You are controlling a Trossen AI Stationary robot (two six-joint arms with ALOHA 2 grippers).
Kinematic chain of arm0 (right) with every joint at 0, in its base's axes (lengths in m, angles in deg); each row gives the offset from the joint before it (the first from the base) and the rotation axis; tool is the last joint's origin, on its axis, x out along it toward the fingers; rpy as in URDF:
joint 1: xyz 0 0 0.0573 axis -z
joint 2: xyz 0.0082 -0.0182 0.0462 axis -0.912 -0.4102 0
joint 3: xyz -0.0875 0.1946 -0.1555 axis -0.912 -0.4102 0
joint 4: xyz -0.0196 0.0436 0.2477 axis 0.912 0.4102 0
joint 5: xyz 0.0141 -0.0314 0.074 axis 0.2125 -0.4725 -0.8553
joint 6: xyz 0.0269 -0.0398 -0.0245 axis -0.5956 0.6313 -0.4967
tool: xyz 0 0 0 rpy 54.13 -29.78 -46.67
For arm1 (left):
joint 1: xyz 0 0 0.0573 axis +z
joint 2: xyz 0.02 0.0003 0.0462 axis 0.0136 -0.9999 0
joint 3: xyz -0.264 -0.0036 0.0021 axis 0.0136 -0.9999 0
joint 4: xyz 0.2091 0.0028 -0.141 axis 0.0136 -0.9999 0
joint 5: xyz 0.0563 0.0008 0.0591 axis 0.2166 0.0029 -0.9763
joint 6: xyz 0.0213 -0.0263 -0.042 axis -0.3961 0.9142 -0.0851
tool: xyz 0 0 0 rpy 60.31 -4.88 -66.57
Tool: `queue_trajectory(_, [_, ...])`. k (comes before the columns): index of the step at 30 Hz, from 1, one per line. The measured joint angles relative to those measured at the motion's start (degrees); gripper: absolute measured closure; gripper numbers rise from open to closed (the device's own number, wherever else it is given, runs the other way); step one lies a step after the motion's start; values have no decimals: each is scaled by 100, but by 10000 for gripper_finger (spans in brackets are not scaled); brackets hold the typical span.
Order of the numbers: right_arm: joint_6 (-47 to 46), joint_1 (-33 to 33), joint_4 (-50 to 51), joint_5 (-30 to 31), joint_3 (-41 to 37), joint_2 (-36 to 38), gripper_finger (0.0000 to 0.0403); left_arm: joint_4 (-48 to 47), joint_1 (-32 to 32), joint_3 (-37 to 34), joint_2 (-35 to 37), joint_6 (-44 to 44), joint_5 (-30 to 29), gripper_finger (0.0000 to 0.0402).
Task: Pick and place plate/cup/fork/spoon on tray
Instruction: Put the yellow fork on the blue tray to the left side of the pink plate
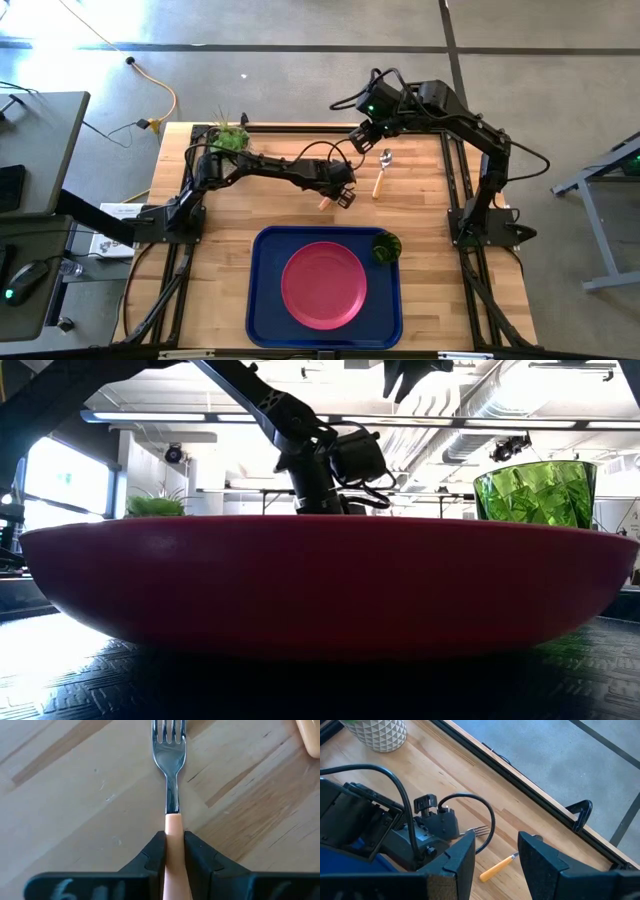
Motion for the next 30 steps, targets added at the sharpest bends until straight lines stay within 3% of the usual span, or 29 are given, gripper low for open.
queue_trajectory(16, [3,0,2,-1,0,0,263,-289,-3,-50,355,138,571,361])
queue_trajectory(30, [282,0,0,-3,0,0,263,-540,-191,-31,470,303,655,362])
